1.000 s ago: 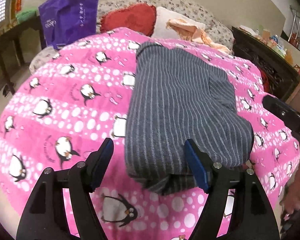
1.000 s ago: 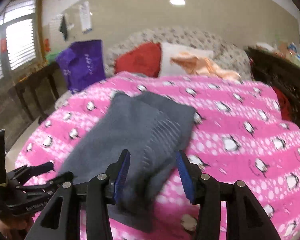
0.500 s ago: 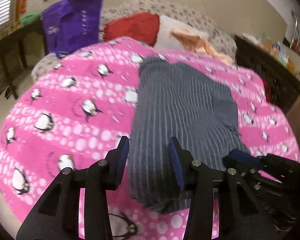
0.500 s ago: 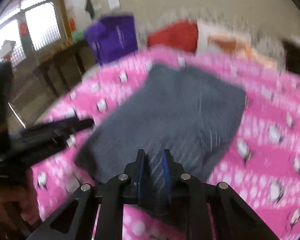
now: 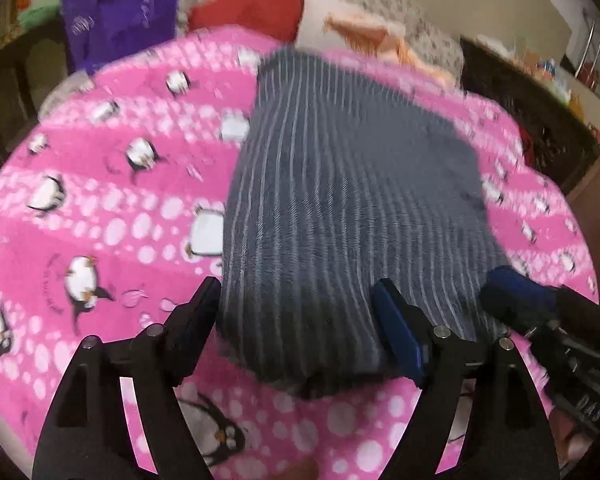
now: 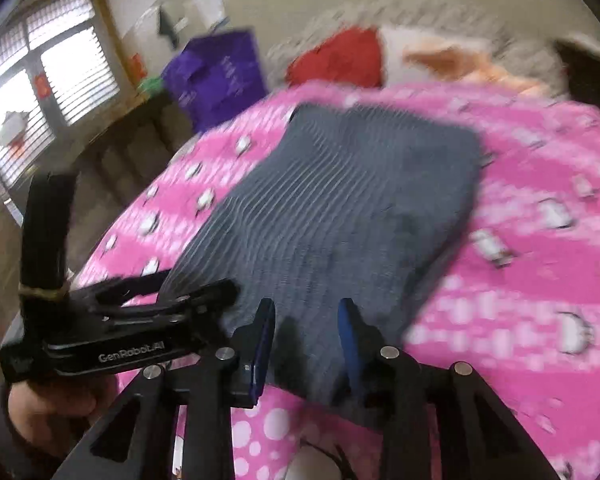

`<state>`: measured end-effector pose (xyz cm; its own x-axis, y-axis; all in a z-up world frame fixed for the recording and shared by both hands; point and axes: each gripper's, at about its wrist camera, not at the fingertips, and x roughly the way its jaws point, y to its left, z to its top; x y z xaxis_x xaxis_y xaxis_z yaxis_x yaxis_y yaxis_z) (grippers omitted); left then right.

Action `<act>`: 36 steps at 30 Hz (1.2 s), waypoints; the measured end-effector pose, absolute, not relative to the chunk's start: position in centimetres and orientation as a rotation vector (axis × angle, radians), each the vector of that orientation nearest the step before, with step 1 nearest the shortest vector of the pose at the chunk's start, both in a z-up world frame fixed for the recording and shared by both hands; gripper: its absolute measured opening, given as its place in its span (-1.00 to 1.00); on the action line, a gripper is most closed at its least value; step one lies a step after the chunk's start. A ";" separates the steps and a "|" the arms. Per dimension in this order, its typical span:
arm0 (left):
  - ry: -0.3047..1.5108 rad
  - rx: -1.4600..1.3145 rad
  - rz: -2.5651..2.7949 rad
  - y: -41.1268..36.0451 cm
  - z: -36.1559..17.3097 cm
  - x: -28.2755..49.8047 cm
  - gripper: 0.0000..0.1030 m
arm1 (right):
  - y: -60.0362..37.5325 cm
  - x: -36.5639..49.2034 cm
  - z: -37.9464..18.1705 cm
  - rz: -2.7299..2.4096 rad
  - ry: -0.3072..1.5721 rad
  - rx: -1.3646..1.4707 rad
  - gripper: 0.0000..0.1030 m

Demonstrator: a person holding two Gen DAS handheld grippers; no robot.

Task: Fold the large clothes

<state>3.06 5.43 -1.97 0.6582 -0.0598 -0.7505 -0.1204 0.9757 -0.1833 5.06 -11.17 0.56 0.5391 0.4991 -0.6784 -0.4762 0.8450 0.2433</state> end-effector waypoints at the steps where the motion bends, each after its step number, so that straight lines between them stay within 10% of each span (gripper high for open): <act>1: 0.824 -0.209 0.038 5.1 -1.3 2.5 0.56 | -11.8 4.0 1.6 0.520 0.769 0.019 -0.37; 4: 0.783 -0.115 0.077 3.9 0.4 1.6 0.99 | -13.1 2.2 2.9 0.372 0.752 -0.051 -0.36; 36: 0.800 -0.069 0.143 -1.2 6.3 -3.3 0.99 | -16.3 -5.6 7.9 0.263 0.672 0.003 -0.35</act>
